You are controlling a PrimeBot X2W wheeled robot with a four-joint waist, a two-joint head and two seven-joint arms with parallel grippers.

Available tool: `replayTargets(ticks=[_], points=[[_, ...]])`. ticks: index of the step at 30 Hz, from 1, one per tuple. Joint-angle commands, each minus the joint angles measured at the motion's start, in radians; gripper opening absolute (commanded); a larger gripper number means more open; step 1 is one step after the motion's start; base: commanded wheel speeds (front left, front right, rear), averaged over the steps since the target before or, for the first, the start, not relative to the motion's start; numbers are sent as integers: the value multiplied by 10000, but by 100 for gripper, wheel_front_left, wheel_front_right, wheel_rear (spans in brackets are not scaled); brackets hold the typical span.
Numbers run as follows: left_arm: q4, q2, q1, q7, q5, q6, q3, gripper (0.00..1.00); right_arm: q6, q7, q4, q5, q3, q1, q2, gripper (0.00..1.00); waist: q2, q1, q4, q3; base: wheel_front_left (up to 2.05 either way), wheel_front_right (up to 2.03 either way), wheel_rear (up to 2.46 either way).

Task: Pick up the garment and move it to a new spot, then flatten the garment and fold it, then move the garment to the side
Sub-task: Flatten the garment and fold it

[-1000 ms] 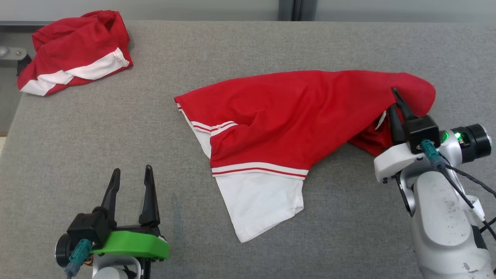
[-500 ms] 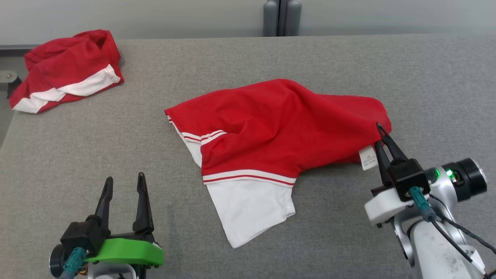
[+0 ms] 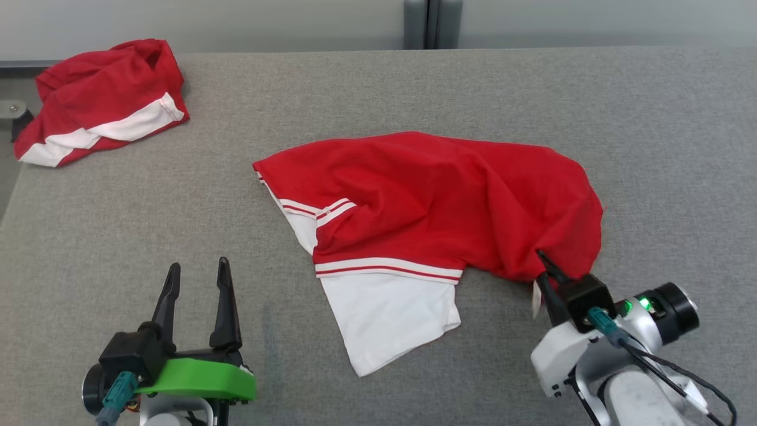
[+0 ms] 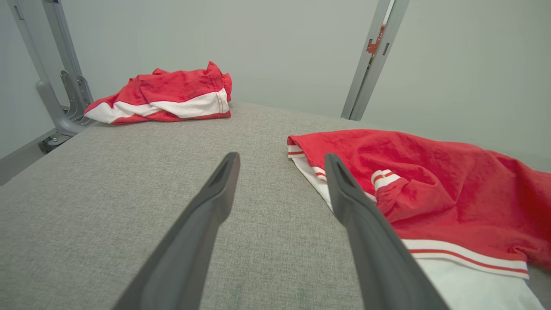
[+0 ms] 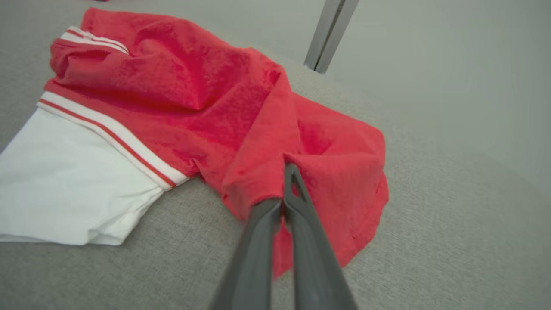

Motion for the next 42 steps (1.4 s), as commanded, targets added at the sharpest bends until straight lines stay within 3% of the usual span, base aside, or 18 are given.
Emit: replayTargets(ticks=[1,9,10,11,12,17,28,36,42], points=[[4,23,-185,-9,-19,-18,-39,100,-17,-3,681,201,177,-516,-127,0,0,0,263,209,0,0,0],[56,23,-304,-9,-97,59,-119,100,-17,-930,4274,415,970,-2500,28,0,0,0,773,438,0,0,0],[64,23,-294,-9,-101,65,-126,100,-17,-1060,4553,389,1040,-2652,66,9,0,0,787,428,0,0,0],[73,23,-272,-9,-105,69,-126,100,-17,-1260,4813,412,1091,-2787,119,42,0,0,792,404,0,0,0],[71,23,-230,-9,-106,88,-107,100,-17,-1474,4995,446,1125,-2893,170,100,0,0,768,365,0,0,0],[84,23,0,-7,-64,74,-66,100,-17,-2156,5177,691,845,-2709,282,100,0,0,454,73,0,0,0],[30,24,305,-9,0,-8,-179,100,-17,-2399,3092,1299,-885,-557,261,100,0,0,-544,-296,0,0,0],[2,24,281,-7,-8,27,-300,100,-17,-1953,1836,1350,-2026,392,143,100,0,0,-500,-215,0,0,0],[4,24,160,-7,-27,13,-279,100,-16,-1670,1345,1337,-2879,27,195,100,0,0,-318,-115,0,0,0]])
